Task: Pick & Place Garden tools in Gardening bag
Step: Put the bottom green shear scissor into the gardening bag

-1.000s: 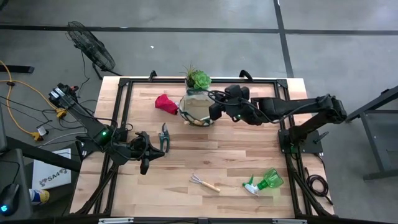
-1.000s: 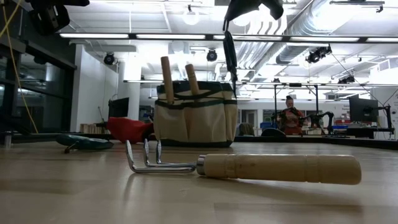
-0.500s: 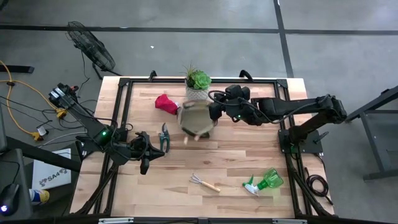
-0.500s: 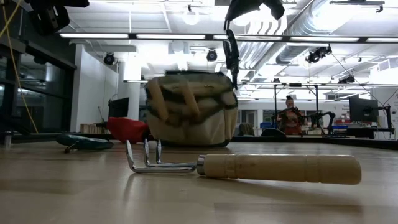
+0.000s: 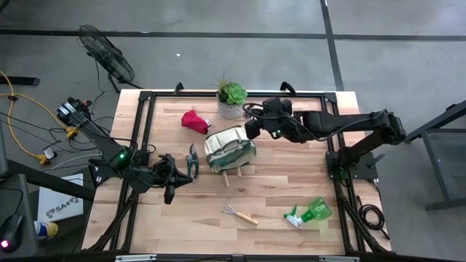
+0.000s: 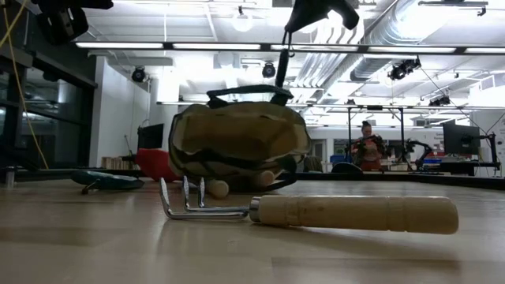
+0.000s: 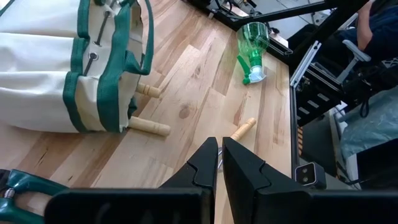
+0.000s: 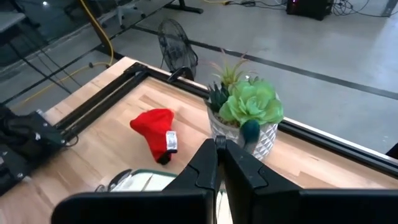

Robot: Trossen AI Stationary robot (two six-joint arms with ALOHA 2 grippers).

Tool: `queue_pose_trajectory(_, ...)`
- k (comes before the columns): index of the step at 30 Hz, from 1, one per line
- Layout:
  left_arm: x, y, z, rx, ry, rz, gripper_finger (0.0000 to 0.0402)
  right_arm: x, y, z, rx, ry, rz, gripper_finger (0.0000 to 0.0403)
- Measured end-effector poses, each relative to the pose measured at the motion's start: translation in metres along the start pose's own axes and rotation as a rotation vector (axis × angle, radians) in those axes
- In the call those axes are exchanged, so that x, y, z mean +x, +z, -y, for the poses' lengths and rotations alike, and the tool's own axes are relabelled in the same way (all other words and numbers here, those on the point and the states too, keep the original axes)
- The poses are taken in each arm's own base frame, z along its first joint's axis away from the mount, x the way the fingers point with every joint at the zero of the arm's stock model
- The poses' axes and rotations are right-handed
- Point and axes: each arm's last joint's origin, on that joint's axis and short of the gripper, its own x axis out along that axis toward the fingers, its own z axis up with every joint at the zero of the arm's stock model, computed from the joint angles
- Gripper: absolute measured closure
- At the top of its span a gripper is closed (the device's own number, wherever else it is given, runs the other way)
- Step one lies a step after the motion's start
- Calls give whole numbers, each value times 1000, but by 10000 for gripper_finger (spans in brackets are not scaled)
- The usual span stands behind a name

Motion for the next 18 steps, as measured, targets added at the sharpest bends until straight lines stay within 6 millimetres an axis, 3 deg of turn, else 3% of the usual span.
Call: queue_pose_trajectory(18,0,0,0,2,0,0,380,-20,-4,-1,-57,28,-18,399)
